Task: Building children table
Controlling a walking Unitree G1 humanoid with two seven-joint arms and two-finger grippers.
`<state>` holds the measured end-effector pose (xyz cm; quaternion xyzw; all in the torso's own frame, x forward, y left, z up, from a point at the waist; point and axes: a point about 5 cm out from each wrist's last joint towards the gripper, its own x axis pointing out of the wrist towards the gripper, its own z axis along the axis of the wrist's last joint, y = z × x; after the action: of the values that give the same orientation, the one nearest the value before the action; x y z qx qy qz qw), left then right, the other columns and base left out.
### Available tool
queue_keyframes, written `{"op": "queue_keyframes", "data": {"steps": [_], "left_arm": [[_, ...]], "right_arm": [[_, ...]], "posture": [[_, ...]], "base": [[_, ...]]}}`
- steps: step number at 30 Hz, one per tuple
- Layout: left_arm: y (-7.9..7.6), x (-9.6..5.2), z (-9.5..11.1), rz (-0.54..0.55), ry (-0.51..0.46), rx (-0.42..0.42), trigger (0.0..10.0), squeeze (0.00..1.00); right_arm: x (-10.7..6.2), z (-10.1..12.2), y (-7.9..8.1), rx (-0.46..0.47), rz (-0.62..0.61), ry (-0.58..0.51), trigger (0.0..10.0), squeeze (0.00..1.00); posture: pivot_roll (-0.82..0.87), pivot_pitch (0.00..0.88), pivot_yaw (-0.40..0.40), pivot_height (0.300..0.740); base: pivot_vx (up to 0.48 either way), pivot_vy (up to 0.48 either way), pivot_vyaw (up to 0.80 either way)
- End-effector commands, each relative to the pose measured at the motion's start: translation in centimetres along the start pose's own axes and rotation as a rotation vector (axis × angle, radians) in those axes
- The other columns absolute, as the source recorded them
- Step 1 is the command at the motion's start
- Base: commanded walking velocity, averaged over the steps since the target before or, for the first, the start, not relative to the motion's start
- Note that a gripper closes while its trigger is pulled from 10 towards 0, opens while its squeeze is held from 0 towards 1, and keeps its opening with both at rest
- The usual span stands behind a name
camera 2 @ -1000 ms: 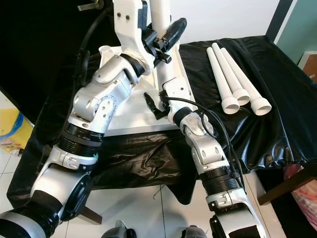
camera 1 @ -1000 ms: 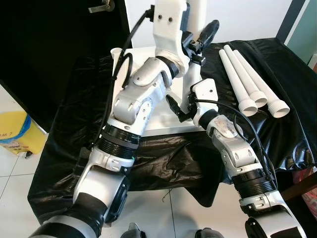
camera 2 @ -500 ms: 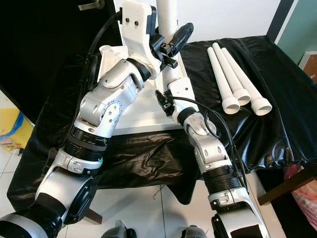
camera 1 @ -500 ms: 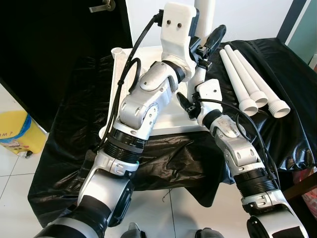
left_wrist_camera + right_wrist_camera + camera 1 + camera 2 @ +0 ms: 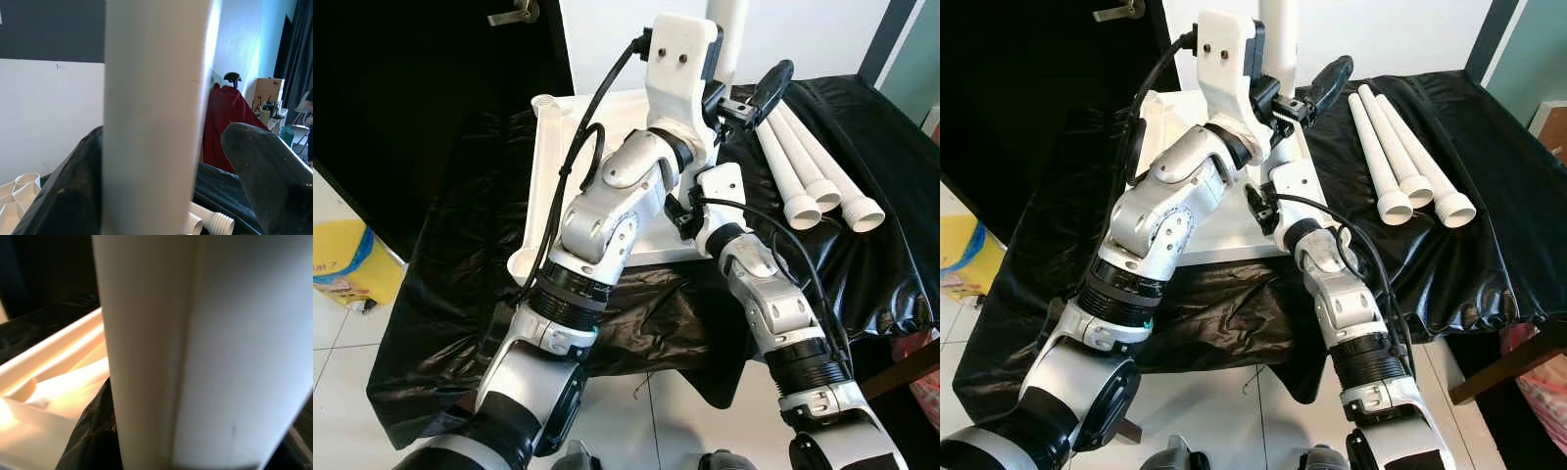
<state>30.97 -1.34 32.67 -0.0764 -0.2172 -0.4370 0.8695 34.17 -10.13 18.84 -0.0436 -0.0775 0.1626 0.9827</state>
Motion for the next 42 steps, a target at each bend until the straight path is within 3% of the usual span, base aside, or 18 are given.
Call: {"op": "queue_keyframes", "data": {"steps": [1, 8, 14, 18, 28, 32, 42], "left_arm": [[0.1, -0.3, 0.6, -0.007, -0.049, 0.010, 10.0, 0.00], [1.6, -1.8, 0.3, 0.082, -0.070, 0.005, 10.0, 0.00], [2.0, -2.5, -0.6, 0.093, -0.033, 0.044, 10.0, 0.00], [2.2, -4.1, -3.0, 0.094, 0.031, 0.084, 10.0, 0.00], [1.1, -6.0, -5.3, 0.018, 0.100, 0.060, 10.0, 0.00], [-0.2, -8.0, -7.9, -0.067, 0.204, 0.050, 10.0, 0.00], [-1.1, -10.0, -10.9, -0.116, 0.348, 0.075, 10.0, 0.00]], "right_arm": [[-0.3, -0.2, -0.9, 0.027, -0.059, 0.009, 10.0, 0.00], [-1.1, -0.8, -3.3, 0.042, -0.192, 0.026, 10.0, 0.00], [-1.5, -1.1, -4.2, 0.039, -0.237, 0.039, 10.0, 0.00], [-2.3, -2.2, -5.6, 0.019, -0.310, 0.053, 10.0, 0.00], [-2.2, -2.8, -6.6, 0.017, -0.338, 0.048, 10.0, 0.00], [-1.7, -3.0, -6.6, 0.028, -0.335, 0.040, 10.0, 0.00], [-1.1, -3.1, -6.8, 0.034, -0.340, 0.024, 10.0, 0.00]], "posture": [[-0.12, 0.011, 0.038, 0.740], [-0.12, 0.017, 0.041, 0.740], [-0.12, 0.019, 0.040, 0.740], [-0.12, 0.028, 0.046, 0.740], [-0.12, 0.040, 0.052, 0.740], [-0.11, 0.052, 0.049, 0.740], [-0.10, 0.065, 0.044, 0.740]], "base": [[0.000, 0.000, 0.00], [0.000, 0.000, 0.00], [0.000, 0.000, 0.00], [0.000, 0.000, 0.00], [0.000, 0.000, 0.00], [0.000, 0.000, 0.00], [0.000, 0.000, 0.00]]}}
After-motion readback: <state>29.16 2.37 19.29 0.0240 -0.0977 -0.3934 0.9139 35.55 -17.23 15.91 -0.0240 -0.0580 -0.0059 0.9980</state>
